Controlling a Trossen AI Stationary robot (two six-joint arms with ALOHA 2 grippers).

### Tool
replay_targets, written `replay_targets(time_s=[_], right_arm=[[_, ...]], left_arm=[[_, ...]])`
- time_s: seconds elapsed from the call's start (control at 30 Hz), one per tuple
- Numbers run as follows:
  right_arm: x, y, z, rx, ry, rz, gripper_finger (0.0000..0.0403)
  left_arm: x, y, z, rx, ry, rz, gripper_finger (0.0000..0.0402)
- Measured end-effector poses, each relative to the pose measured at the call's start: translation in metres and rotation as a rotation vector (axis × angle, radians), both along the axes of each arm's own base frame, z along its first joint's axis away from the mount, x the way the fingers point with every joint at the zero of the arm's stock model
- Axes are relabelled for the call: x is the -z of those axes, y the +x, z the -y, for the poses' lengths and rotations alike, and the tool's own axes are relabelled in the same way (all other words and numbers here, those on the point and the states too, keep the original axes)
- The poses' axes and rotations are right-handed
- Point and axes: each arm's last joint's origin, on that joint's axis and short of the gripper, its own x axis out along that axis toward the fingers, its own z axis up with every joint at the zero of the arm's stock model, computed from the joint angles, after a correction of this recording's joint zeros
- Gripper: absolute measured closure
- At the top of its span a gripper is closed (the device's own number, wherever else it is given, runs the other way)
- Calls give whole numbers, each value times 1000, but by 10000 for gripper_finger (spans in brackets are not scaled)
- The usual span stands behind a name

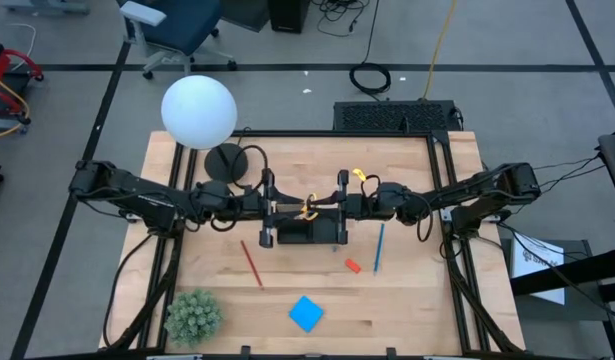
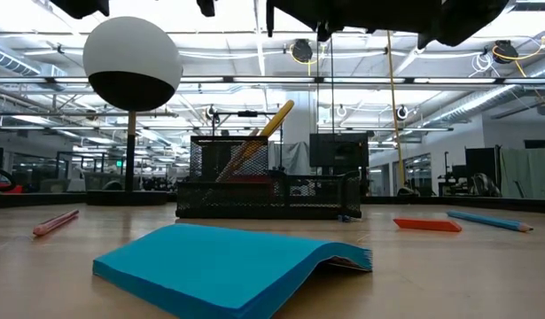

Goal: Pick and place office supplies into organizer
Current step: Put the black pen into the desk organizer

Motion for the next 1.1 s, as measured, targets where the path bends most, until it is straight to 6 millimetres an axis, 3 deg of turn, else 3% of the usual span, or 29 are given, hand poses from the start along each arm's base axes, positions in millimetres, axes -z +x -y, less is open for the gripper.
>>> replay_targets(time_s=[0.37, 1.1], right_arm=[[0, 0, 0, -20, 0, 4, 387], [0, 0, -1, -27, -2, 7, 387]], left_arm=[[6, 17, 0, -7, 8, -23, 282], [8, 18, -2, -63, 32, -52, 282]])
